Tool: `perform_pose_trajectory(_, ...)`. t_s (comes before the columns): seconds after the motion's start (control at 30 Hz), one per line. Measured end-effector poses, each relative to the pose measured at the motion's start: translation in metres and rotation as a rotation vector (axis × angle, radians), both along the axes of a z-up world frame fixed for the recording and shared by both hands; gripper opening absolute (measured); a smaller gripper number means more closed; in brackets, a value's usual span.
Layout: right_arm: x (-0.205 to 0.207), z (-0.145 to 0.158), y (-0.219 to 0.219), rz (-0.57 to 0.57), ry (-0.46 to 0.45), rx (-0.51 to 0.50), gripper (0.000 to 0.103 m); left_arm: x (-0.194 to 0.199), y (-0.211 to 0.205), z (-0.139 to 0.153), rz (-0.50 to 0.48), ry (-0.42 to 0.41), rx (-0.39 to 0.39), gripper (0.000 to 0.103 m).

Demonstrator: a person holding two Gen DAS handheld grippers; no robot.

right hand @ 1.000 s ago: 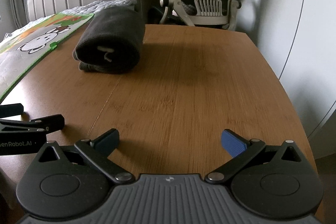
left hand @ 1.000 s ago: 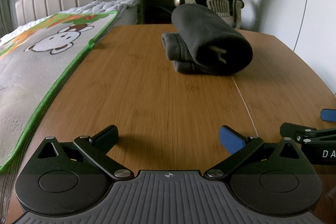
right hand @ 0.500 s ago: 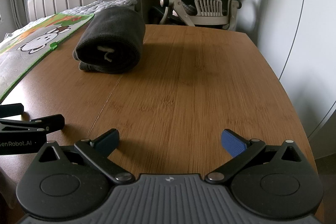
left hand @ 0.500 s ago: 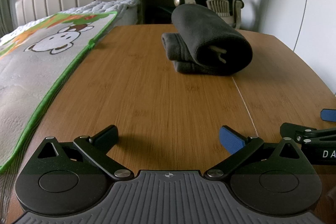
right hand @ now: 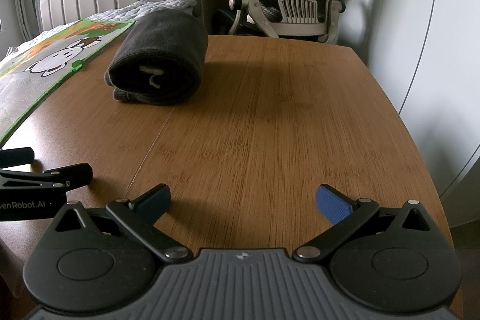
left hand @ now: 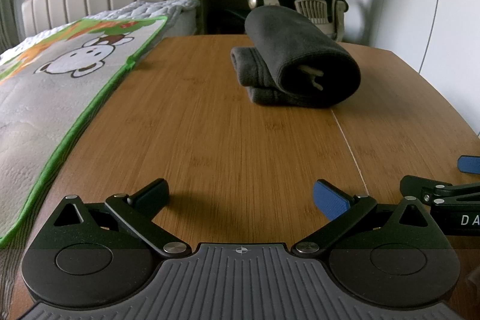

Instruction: Fold clothes

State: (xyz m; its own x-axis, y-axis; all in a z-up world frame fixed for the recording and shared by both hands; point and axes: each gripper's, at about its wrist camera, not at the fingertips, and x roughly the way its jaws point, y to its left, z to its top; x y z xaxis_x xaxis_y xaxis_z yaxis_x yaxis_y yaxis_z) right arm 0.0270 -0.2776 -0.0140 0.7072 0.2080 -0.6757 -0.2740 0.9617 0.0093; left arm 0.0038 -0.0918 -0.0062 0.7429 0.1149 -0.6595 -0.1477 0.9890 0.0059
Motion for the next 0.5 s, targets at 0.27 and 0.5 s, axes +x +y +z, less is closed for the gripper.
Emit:
perform_pose_trajectory(0.27, -0.0006, -0.0001, 0.0011, -0.001, 0.0, -0.001, 0.103, -0.0002, 0.0002, 0.0002, 0.0, 0.0, 0.0, 0.103)
perform_pose_trajectory(0.5, 0.0015, 0.0002, -0.0017, 0.003, 0.001, 0.0, 0.103, -0.0003, 0.0006, 0.0003, -0.001, 0.0, 0.0, 0.103)
